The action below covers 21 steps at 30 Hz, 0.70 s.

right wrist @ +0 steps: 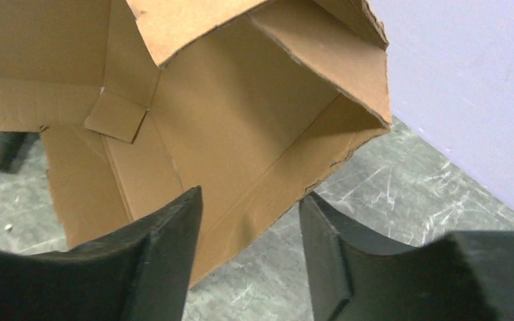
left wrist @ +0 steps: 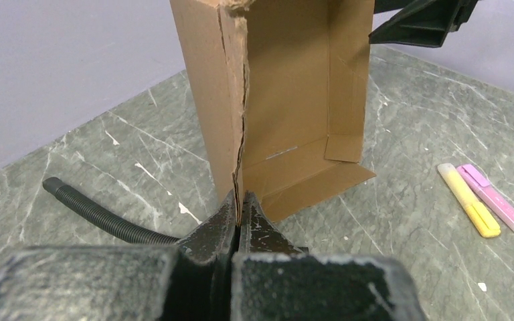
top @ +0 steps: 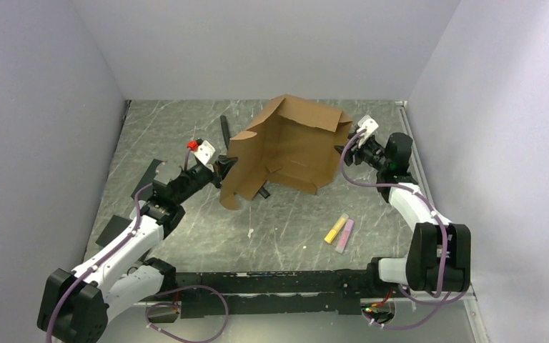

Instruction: Fold the paper box

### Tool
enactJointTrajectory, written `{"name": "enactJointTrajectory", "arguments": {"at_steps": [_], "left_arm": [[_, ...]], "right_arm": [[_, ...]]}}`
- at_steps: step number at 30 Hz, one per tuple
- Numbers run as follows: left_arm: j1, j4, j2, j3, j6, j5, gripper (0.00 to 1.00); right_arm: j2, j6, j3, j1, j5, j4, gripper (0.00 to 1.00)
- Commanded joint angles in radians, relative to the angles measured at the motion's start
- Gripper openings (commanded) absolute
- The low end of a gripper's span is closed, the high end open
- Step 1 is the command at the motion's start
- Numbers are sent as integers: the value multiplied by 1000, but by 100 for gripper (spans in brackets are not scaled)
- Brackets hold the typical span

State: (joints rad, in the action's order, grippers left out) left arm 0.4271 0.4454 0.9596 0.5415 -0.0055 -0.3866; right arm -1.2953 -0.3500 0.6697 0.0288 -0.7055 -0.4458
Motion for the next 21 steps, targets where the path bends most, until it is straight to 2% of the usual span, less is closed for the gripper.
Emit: {"name": "enactJointTrajectory", "arguments": {"at_steps": [1, 6, 12, 16, 21], "left_arm": [[8, 11, -25, -10, 54, -25, 0], [9, 4, -30, -6, 62, -29, 0], [10, 3, -35, -5, 65, -33, 0], [9, 3, -33, -3, 67, -39, 0], [10, 0, -37, -2, 68, -38, 0]], "right_arm": [[44, -122, 107, 22, -150, 213, 61], [41, -181, 201, 82, -248, 374, 72], [21, -262, 343, 159, -391, 579, 75], [-6, -313, 462, 167, -427, 729, 77], [-19, -135, 536, 169, -408, 675, 75]]}}
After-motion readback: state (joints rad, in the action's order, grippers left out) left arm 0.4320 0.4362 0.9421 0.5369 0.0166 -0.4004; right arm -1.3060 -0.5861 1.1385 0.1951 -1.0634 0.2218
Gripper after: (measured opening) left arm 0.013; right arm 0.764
